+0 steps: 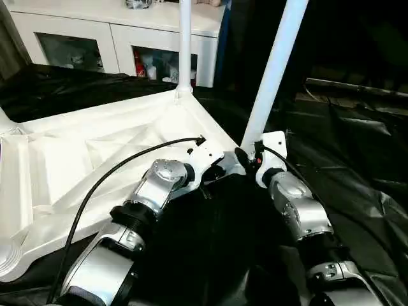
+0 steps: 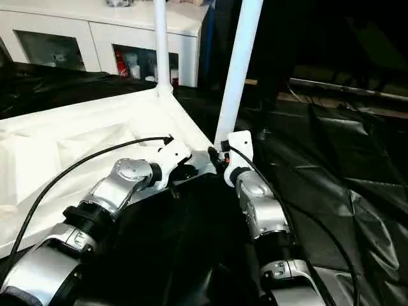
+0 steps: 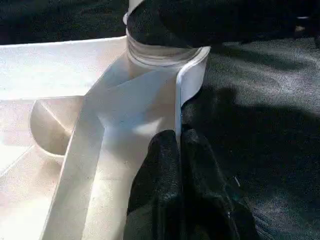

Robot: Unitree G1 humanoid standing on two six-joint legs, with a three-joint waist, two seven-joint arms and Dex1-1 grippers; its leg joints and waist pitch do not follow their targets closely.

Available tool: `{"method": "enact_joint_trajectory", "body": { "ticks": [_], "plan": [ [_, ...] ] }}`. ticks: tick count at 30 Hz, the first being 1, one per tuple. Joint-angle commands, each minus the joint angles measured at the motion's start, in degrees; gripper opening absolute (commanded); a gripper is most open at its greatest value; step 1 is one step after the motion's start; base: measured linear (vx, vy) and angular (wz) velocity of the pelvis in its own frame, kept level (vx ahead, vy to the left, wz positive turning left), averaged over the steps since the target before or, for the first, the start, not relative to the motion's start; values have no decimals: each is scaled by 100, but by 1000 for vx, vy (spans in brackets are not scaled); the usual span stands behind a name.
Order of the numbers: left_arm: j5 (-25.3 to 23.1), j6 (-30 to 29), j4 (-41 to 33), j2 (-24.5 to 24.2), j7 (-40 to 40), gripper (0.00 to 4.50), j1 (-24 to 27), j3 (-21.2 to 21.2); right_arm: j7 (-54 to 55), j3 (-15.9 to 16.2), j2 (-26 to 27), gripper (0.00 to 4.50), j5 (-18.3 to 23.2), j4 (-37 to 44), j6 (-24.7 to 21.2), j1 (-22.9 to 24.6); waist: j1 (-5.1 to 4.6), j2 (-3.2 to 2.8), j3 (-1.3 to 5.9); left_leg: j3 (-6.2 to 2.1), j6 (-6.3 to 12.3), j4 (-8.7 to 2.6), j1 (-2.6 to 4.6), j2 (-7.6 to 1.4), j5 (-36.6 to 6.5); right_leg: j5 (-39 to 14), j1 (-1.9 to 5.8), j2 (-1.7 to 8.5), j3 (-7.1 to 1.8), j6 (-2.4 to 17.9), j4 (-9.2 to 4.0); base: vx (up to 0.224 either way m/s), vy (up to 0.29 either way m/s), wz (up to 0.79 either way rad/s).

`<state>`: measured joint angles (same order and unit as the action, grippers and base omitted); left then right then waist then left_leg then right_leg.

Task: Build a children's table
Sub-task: Rotate leg to tighten

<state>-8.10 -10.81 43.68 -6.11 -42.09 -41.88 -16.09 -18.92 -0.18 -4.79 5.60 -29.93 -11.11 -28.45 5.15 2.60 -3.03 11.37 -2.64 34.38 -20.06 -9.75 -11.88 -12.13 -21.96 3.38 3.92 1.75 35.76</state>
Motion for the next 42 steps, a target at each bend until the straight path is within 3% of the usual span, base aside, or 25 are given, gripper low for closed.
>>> {"method": "enact_joint_trajectory", "body": {
  "ticks": [1,5,9,13,17,23,27,28,29,33,42],
  "plan": [
    [18,215,151,71,-302,0,78,-228,-802,361,-43,330,184,274,-78,76,19,-3,320,-213,258,-429,32,-413,-632,-645,265,646,-385,1140,-463,0,0,0],
    [206,524,52,-181,-766,0,157,-105,-1771,556,-676,330,249,664,-173,204,25,5,318,-207,354,-418,25,-412,-617,-617,277,641,-379,1168,-463,0,0,0],
    [540,976,-284,-600,-1759,0,383,-51,-3195,884,-1554,330,508,1268,-563,444,38,7,291,-216,420,-426,17,-424,-766,-1090,265,646,-378,1072,-517,0,0,0],
    [673,998,-589,-882,-2386,0,528,-118,-3732,1081,-1897,330,416,1410,-552,541,29,-2,284,-222,330,-435,22,-438,-865,-1475,232,660,-375,1036,-539,0,0,0],
    [941,1091,-909,-1076,-2891,0,673,-60,-4092,1249,-2142,330,387,1529,-544,607,35,-6,296,-221,322,-442,27,-449,-780,-1209,230,643,-371,1104,-497,0,0,0],
    [1080,897,-1308,-1305,-3393,0,864,-113,-4284,1317,-2210,330,439,1699,-562,685,81,-19,322,-194,444,-412,20,-462,-448,-396,234,633,-367,1355,-397,0,0,0],
    [1092,851,-1422,-1321,-3462,0,910,-101,-4324,1356,-2180,330,431,1721,-553,717,116,9,304,-191,384,-419,21,-456,-579,-715,233,645,-370,1295,-434,0,0,0],
    [1099,838,-1460,-1328,-3474,0,925,-103,-4337,1379,-2181,302,424,1714,-538,720,119,6,300,-194,369,-422,20,-458,-607,-782,232,650,-370,1276,-439,0,0,0],
    [1103,827,-1486,-1334,-3481,0,935,-103,-4346,1396,-2185,302,416,1705,-526,720,121,4,301,-199,349,-427,26,-462,-618,-856,228,651,-372,1241,-443,0,0,0],
    [1087,763,-1575,-1340,-3500,0,972,-93,-4423,1462,-2210,275,379,1708,-532,734,118,12,307,-196,363,-420,15,-450,-539,-784,235,646,-373,1213,-433,0,0,0],
    [1043,766,-1587,-1353,-3464,0,1021,-89,-4430,1435,-2141,266,450,1742,-542,794,121,18,315,-191,403,-406,16,-443,-463,-684,232,633,-368,1213,-420,0,0,0]
  ]
}}
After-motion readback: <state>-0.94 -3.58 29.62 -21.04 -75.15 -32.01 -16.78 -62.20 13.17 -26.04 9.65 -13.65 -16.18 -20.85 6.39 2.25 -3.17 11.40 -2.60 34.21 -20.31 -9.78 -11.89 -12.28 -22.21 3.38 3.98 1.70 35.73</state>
